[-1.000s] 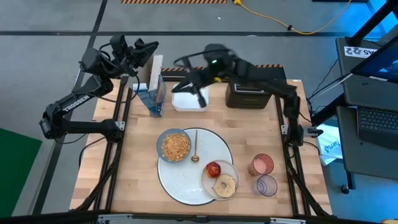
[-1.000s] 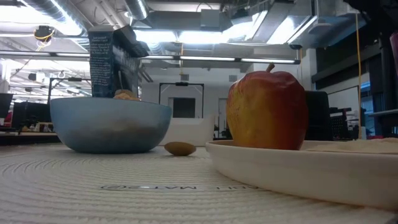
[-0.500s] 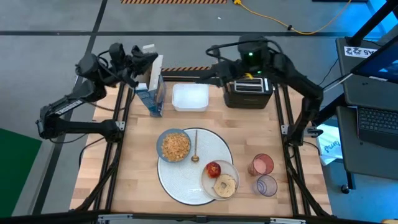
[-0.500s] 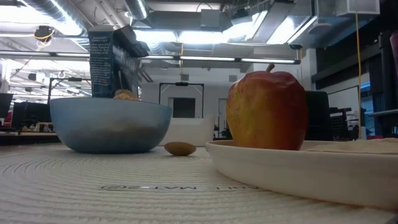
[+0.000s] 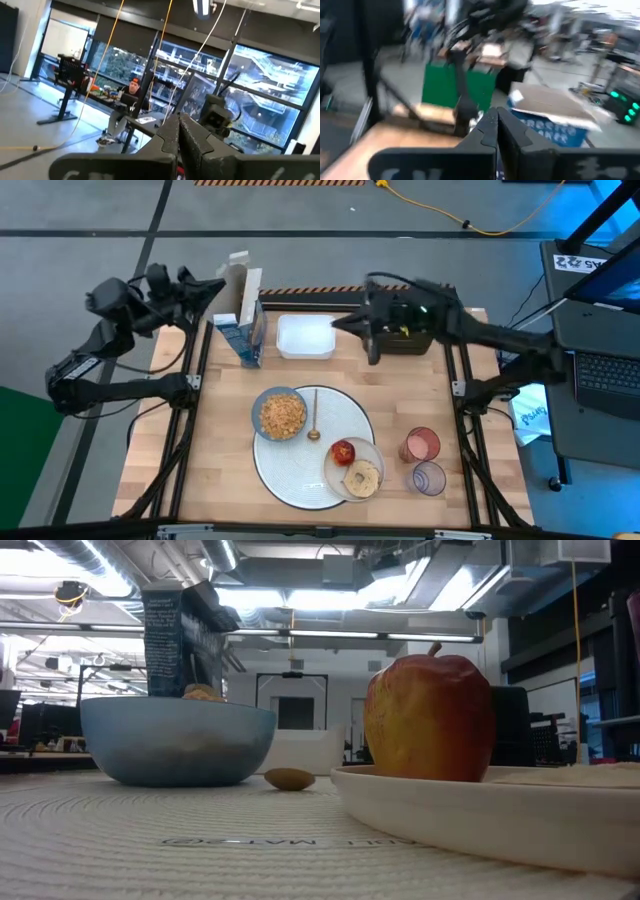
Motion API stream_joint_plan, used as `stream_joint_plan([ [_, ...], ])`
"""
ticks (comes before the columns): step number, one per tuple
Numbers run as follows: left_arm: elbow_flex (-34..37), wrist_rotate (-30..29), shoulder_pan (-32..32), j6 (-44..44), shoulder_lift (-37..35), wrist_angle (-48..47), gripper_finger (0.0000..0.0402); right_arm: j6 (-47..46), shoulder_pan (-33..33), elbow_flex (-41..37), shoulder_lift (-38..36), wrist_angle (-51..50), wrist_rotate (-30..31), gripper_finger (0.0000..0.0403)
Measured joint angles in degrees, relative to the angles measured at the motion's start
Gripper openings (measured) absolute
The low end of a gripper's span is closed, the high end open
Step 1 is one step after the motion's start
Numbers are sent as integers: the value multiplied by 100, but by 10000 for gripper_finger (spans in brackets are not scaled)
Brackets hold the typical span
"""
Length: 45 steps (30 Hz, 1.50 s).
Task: Arrange a breakfast setting
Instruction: Return to Home Position
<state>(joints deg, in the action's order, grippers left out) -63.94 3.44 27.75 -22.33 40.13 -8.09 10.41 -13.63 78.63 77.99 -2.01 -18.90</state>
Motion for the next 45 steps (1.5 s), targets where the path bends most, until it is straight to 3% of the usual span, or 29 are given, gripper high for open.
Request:
stream_joint_plan([
  [6,0,98,0,-30,-165,-610,0,-1578,-69,-2760,-1599,2593,1074,1],
  [10,0,-141,0,205,-545,-1882,0,-1777,-60,-3665,-2790,2783,1685,1],
  [17,-4,-236,0,207,-1211,-2202,0,-1415,-63,-3741,-4485,916,2178,1],
  [22,74,-383,0,88,-1607,-2764,0,-1323,-59,-4130,-5714,921,2662,1],
  [27,939,-21,0,-460,-1885,-2163,0,-1599,-59,-4747,-6683,972,3032,1],
  [34,2586,244,-14,-1249,-2520,-66,0,-1745,-59,-5350,-7638,719,2876,1],
  [39,3074,149,-59,-1770,-3146,65,0,-1914,-63,-5445,-7754,553,2594,1],
  [45,3240,98,-57,-1928,-3360,35,0,-2076,-63,-5776,-7774,434,2650,1],
])
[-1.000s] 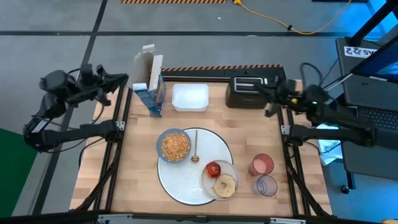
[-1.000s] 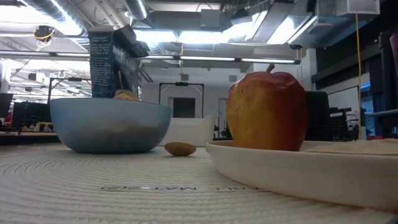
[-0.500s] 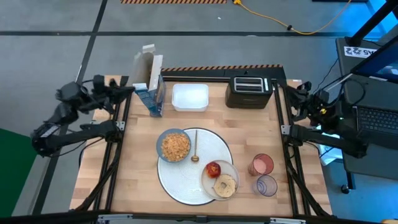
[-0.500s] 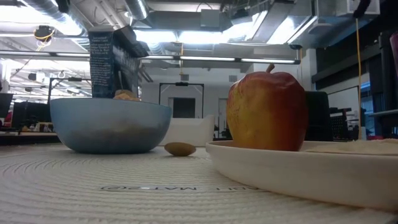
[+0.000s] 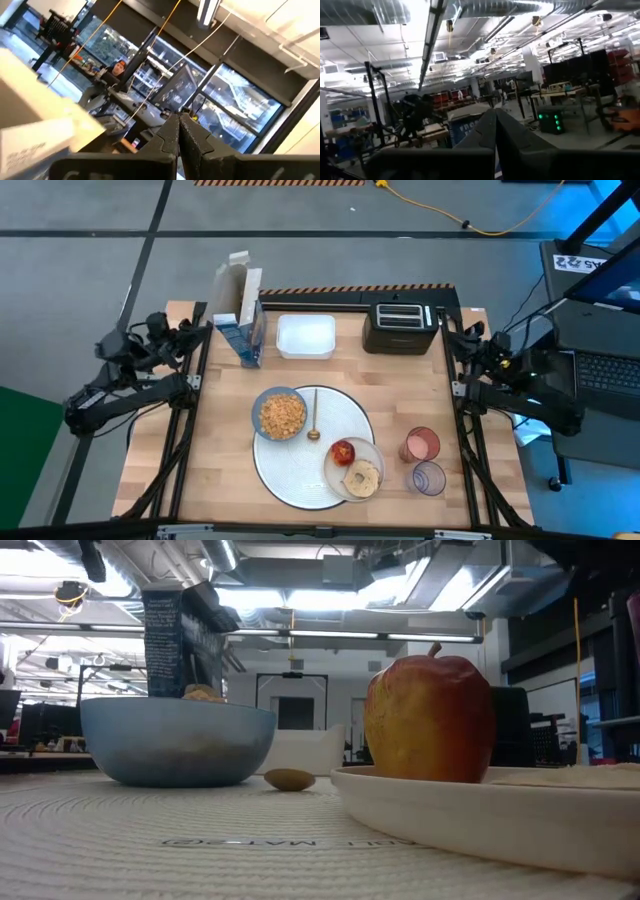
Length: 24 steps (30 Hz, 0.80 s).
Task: Arrange a breakfast setting
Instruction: Return to Home Position
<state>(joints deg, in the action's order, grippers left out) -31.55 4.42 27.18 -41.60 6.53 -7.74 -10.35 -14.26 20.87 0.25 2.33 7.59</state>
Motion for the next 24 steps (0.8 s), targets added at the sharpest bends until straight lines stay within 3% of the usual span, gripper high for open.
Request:
stream_joint_plan([
  [5,497,-10,-72,-174,2,101,0,-514,0,-703,-2,803,1,2],
  [9,1109,63,-356,-558,33,1529,0,-935,4,-1377,-4,2571,-73,2],
  [11,1243,-57,-561,-586,33,2094,0,-1065,4,-1546,-4,2816,-101,2],
  [18,1281,-361,-1367,-532,205,1499,0,-1191,4,-1687,-4,2444,-216,2],
  [24,1458,-720,-2155,-479,285,1471,0,-1291,4,-1917,-4,3101,-435,2],
])
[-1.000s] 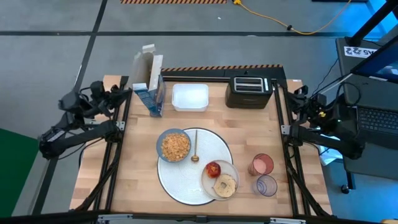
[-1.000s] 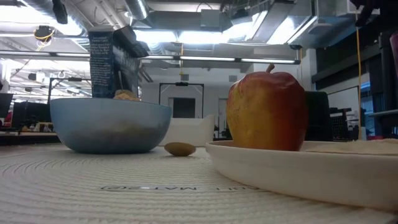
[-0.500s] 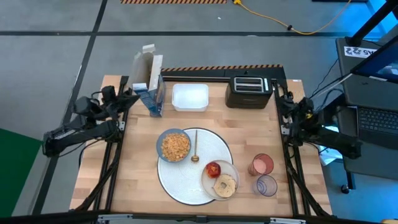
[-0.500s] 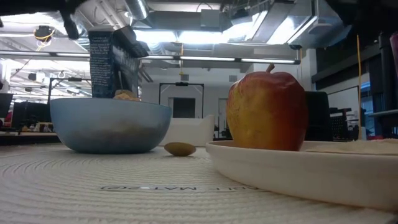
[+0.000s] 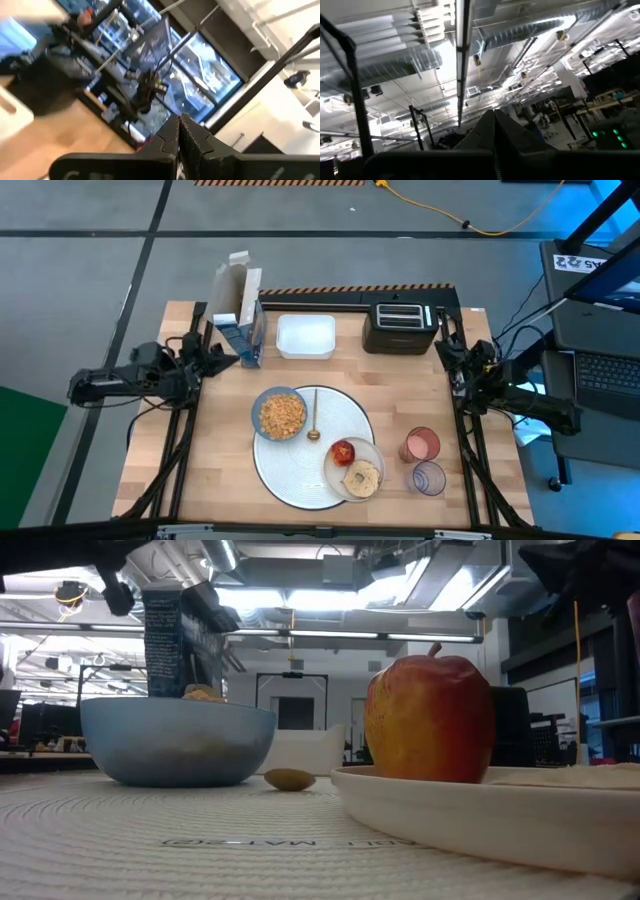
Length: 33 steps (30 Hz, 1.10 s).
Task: Arrange a breakfast setting
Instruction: Return to Home Position
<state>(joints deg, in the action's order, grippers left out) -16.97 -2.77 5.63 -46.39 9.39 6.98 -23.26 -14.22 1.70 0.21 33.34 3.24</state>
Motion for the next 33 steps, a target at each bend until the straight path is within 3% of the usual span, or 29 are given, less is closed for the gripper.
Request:
stream_joint_plan([
  [7,249,-715,-559,183,-352,-636,0,254,-7,-12,-2,-199,-234,2],
  [12,286,-968,-601,246,-938,-1781,0,276,-7,-12,-2,-254,-334,2],
  [15,279,-1071,-599,499,-917,-2052,0,249,-7,-12,-2,-622,-431,2],
  [22,462,-951,-600,606,-918,-1962,0,251,-4,-128,-2,-503,-74,2],
  [30,1652,-611,-599,338,-922,-143,0,235,-4,-130,-2,-936,7,3],
  [33,1654,-793,-599,488,-859,-279,0,322,-4,-130,0,-1165,-273,3],
])
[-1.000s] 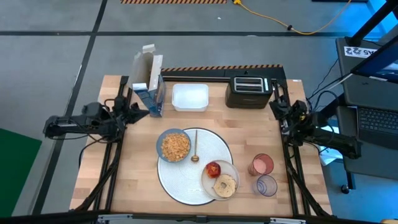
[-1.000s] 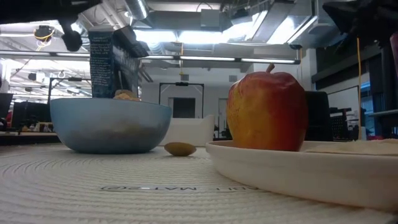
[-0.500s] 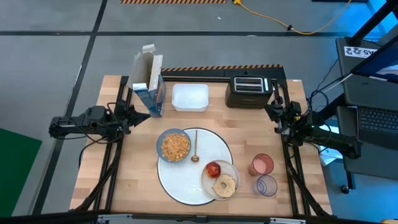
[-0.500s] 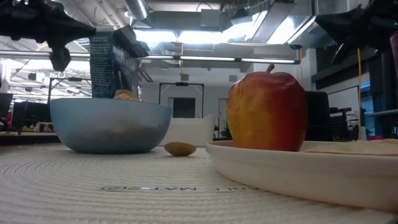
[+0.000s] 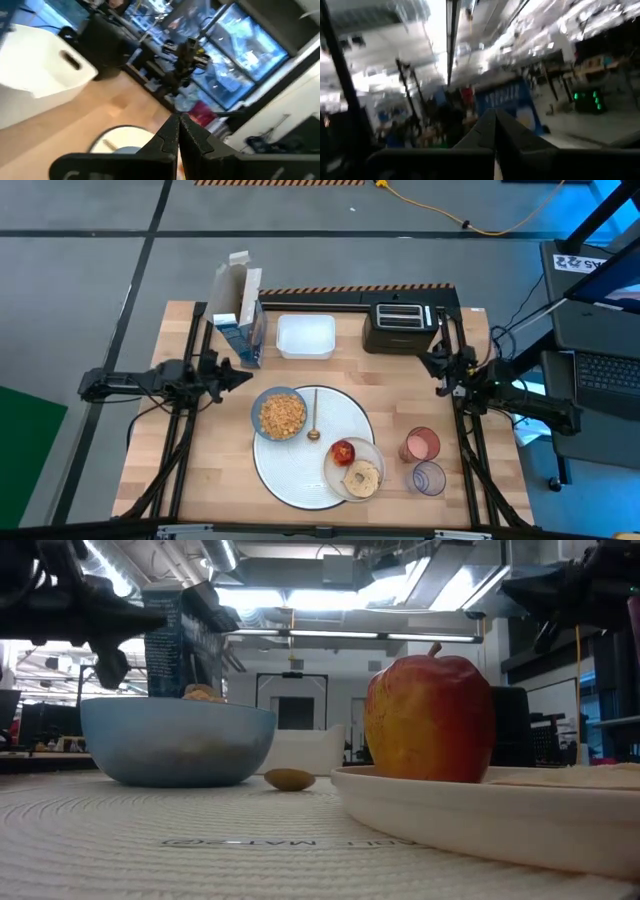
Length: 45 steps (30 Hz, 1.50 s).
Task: Arrange a breakfast setting
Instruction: Return to Home Position
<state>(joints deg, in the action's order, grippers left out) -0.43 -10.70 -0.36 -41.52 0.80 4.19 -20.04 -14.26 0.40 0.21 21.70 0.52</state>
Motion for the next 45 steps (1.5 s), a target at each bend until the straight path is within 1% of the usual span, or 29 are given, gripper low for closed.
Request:
stream_joint_plan([
  [3,0,-49,1,241,-8,-88,0,34,0,0,0,-553,-202,3],
  [5,0,188,0,311,-14,-70,0,37,0,0,0,-850,-317,3],
  [8,-1,710,1,468,-6,-305,0,107,0,0,0,-1369,-537,3],
  [10,-2,1053,0,745,22,-334,0,125,0,0,0,-1708,-652,3],
  [12,-2,1088,0,942,95,-339,0,248,0,2,11,-1974,-627,3],
  [17,-4,1057,0,1359,296,-347,0,950,0,4,75,-1981,-564,3],
  [24,-4,1064,0,2273,630,-354,0,1026,0,4,74,-1989,-562,3],
  [45,-4,1060,0,2260,702,-359,0,1035,0,7,76,-2005,-562,3],
])
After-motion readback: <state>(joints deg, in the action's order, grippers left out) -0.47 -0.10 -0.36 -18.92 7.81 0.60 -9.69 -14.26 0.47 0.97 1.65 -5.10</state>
